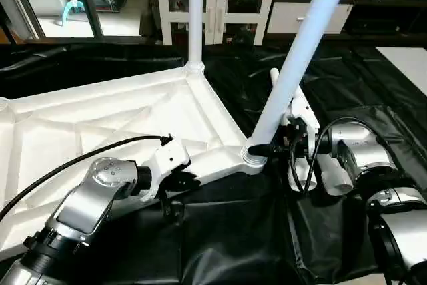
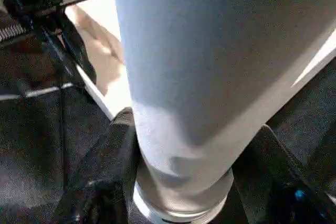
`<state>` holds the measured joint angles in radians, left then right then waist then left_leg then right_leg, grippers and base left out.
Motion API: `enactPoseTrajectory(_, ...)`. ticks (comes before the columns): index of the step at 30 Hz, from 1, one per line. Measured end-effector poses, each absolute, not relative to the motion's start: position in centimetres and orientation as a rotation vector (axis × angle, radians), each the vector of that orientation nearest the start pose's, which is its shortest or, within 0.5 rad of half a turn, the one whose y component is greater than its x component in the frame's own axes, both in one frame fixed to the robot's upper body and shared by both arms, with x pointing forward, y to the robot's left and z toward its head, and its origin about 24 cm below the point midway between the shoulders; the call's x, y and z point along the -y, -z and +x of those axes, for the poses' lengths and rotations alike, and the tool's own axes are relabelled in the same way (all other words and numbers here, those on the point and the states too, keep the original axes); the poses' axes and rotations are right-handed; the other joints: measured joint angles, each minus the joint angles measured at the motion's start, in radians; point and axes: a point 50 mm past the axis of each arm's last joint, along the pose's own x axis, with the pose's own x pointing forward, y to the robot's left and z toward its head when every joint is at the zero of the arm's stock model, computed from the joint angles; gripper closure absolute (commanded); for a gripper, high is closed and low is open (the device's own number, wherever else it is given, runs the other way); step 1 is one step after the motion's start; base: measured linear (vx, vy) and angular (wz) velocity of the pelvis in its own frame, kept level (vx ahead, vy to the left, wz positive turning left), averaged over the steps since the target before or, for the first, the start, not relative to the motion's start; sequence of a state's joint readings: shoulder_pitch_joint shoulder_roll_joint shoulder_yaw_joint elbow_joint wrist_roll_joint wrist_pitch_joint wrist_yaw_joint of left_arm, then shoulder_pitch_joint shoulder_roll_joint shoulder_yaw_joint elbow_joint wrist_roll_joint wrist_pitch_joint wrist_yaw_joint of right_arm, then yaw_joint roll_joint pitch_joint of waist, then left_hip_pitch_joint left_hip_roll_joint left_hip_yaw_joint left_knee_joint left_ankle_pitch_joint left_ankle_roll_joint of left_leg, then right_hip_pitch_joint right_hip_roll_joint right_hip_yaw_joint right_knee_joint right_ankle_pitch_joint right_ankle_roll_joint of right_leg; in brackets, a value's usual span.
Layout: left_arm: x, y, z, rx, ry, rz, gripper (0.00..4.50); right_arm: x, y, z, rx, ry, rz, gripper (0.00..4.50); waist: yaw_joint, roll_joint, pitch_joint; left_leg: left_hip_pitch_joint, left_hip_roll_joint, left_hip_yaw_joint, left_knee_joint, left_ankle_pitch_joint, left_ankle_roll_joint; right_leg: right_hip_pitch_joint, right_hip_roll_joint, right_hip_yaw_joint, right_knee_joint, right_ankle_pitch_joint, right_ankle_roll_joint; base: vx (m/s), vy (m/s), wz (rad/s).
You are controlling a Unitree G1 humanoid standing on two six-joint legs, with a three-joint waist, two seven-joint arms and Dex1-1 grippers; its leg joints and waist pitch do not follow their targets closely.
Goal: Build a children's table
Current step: Insert table leg to table base
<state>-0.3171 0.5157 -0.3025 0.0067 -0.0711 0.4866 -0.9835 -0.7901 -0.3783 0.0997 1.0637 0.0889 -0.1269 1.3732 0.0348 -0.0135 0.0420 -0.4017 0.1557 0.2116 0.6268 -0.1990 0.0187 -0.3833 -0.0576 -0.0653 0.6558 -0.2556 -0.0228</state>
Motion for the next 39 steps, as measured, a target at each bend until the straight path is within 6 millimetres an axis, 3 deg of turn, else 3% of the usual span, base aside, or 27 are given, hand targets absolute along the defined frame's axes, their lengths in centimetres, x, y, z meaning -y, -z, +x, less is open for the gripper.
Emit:
enactPoseTrajectory(11,-14.5,-5.7,26.9,-0.515,1.132,0.386,4.50,17.2,-5.6,33.4,-0.315,-1.302,-0.175,2.39,0.000,-0.005,-0.007,0.007,0.000,0.000,-0.001,-0.001,-0.001,0.007,0.000,0.000,-0.003,0.000,0.000,0.000,0.000,0.00)
enactPoseTrajectory(15,-14.5,-5.5,26.8,-0.523,1.132,0.384,4.50,17.2,-4.8,32.9,-0.292,-1.267,-0.112,2.40,-0.001,-0.005,-0.007,0.018,0.000,0.000,-0.006,-0.003,-0.005,0.018,0.000,0.000,-0.009,-0.001,0.000,0.000,0.000,0.00)
enactPoseTrajectory(27,-14.7,-5.3,26.8,-0.535,1.120,0.379,4.50,16.6,-3.9,32.7,-0.265,-1.200,-0.048,2.41,-0.009,-0.005,-0.009,0.022,0.000,0.000,-0.006,-0.006,-0.011,0.021,0.000,0.000,-0.009,-0.001,0.000,0.000,0.000,0.00)
enactPoseTrajectory(33,-13.4,-4.9,27.6,-0.561,0.967,0.322,4.50,14.7,-3.1,33.7,-0.238,-0.961,-0.042,2.41,-0.041,-0.005,-0.008,0.037,0.000,0.000,-0.006,-0.010,-0.018,0.029,0.000,0.002,-0.011,-0.002,0.001,0.000,0.000,0.00)
enactPoseTrajectory(36,-11.7,-4.7,28.2,-0.571,0.848,0.257,4.50,13.4,-3.1,34.7,-0.222,-0.783,-0.036,2.41,-0.055,-0.002,-0.006,0.039,-0.001,0.000,-0.006,-0.010,-0.019,0.031,0.000,0.003,-0.011,-0.003,0.003,0.000,0.000,0.00)
enactPoseTrajectory(39,-9.5,-4.8,29.0,-0.575,0.733,0.165,4.50,11.9,-3.5,35.9,-0.220,-0.573,-0.008,2.41,-0.059,0.003,-0.003,0.036,-0.001,0.000,-0.006,-0.010,-0.019,0.029,0.000,0.003,-0.011,-0.003,0.002,0.000,0.000,0.00)
